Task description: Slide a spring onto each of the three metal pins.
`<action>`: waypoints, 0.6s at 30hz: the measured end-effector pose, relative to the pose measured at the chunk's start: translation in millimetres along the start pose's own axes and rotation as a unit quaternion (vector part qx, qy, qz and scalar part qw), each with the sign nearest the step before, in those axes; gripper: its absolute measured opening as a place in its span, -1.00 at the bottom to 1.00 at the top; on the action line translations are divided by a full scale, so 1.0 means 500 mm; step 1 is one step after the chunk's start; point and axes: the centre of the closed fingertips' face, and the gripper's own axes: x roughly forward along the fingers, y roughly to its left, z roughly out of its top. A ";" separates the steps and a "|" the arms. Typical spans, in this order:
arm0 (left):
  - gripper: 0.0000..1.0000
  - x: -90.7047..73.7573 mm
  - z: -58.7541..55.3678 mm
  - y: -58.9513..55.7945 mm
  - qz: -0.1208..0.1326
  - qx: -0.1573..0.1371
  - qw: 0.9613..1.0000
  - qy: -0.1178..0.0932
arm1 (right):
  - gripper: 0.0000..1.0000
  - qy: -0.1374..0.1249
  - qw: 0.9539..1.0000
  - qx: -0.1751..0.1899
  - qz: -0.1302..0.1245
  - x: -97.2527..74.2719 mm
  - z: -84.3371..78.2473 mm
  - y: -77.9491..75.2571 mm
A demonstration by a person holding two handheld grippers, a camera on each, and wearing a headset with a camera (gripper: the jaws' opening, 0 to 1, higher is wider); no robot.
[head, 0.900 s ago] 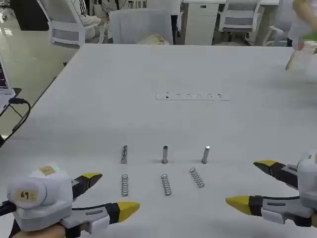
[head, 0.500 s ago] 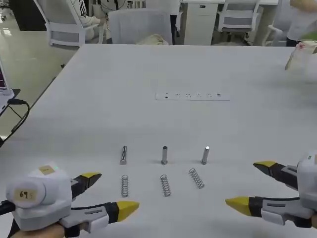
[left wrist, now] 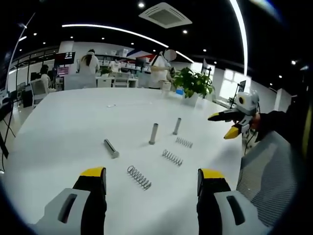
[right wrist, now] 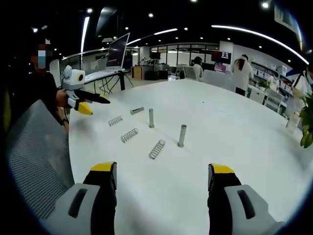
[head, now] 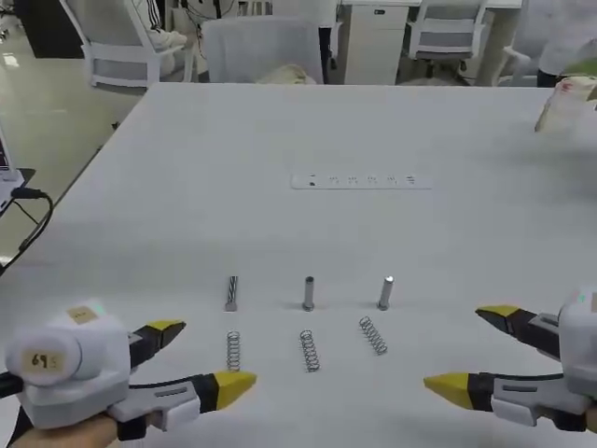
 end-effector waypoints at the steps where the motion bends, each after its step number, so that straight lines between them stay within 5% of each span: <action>1: 0.45 0.001 0.000 0.002 0.001 0.001 1.000 0.000 | 0.50 0.000 1.000 0.001 0.000 0.000 -0.001 0.000; 18: 0.43 0.022 0.026 0.034 0.012 0.014 1.000 0.003 | 0.50 0.000 1.000 0.004 -0.001 -0.001 -0.002 0.000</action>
